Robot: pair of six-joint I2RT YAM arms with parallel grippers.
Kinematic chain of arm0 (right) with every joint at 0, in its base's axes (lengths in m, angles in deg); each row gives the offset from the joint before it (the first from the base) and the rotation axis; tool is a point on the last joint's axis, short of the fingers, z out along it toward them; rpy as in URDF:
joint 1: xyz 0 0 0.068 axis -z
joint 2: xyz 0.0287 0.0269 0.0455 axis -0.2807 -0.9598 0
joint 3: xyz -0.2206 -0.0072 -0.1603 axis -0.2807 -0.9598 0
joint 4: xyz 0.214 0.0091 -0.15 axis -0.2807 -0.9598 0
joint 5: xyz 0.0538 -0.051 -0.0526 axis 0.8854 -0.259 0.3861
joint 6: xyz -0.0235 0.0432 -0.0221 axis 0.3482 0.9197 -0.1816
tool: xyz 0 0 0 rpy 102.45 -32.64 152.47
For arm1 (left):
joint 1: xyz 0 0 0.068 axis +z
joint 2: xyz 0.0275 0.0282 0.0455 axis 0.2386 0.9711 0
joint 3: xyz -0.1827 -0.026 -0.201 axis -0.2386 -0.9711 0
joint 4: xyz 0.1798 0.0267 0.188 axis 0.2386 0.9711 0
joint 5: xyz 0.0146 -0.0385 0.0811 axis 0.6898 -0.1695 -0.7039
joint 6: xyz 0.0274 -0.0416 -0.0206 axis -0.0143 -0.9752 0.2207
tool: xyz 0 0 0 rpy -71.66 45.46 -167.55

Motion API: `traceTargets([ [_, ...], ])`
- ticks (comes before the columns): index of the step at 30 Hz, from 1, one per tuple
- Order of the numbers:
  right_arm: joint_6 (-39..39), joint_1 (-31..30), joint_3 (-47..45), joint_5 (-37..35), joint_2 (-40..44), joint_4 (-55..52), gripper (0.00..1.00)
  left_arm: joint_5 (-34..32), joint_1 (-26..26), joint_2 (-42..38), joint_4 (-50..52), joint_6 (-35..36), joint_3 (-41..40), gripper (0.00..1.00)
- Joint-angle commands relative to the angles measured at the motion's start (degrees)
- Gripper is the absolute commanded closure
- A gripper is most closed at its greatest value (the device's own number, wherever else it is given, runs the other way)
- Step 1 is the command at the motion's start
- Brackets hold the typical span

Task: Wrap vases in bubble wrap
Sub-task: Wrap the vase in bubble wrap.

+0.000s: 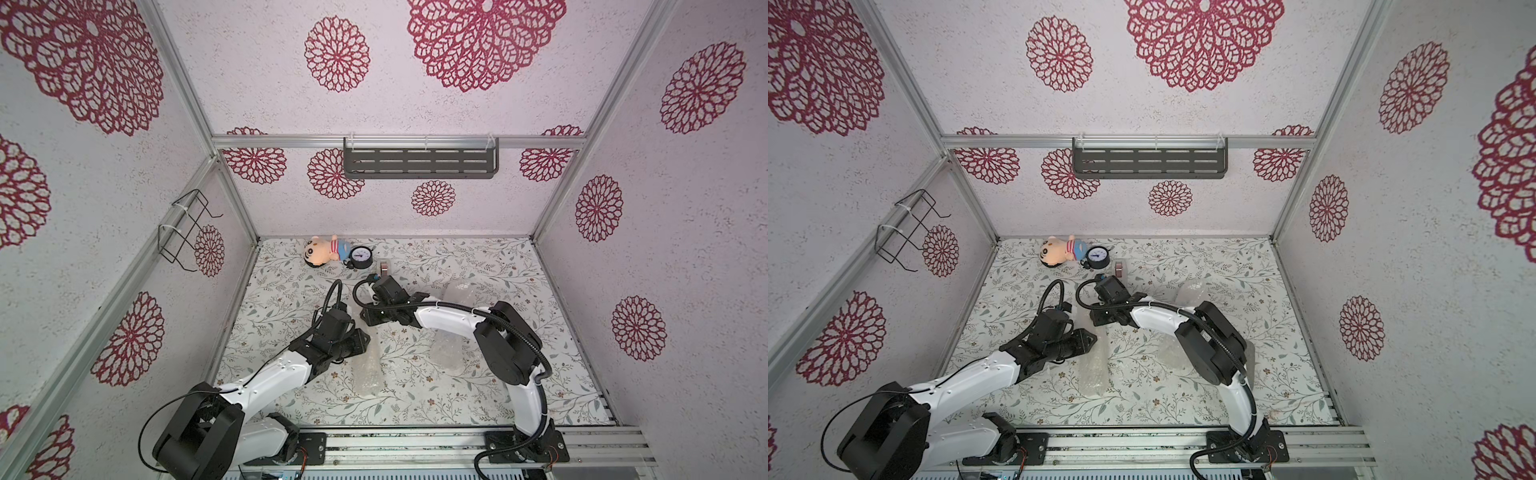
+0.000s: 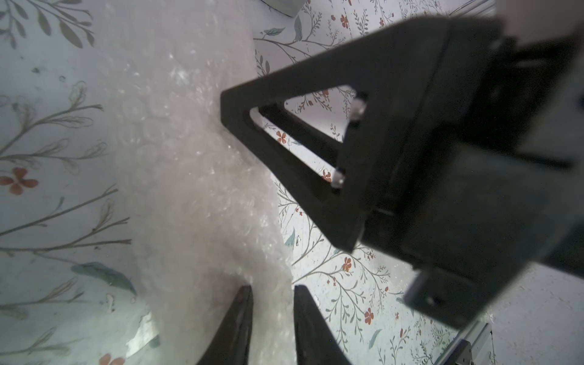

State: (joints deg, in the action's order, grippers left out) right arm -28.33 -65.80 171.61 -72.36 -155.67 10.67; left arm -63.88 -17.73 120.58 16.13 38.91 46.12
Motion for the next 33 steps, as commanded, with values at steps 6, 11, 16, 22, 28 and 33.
traceTargets([
  [6,0.3,-0.11,-2.53,-2.61,0.81,-0.1,0.75,1.24,1.02,-1.1,7.07,1.0,-1.65,0.69],
  [11,1.18,-0.19,-3.8,-2.75,1.12,1.23,0.77,3.33,2.18,-4.84,7.53,0.19,-1.77,0.61],
  [16,1.84,-0.35,-4.75,-2.53,1.38,2.61,0.78,2.33,4.49,-10.96,8.23,-3.05,-3.83,0.44],
  [22,2.09,-0.65,-4.69,-2.7,1.56,2.81,0.79,5.45,5.51,-8.4,-0.2,-8.33,-6.21,0.18],
  [28,2.38,-0.86,-4.73,-2.74,1.82,3.12,0.79,7.02,4.42,0.24,-2.81,-9.01,-2.7,0.05],
  [33,3.04,-1.12,-4.82,-2.71,1.82,3.82,0.79,5.54,3.81,5.39,-2.44,-9.12,-0.88,0.01],
])
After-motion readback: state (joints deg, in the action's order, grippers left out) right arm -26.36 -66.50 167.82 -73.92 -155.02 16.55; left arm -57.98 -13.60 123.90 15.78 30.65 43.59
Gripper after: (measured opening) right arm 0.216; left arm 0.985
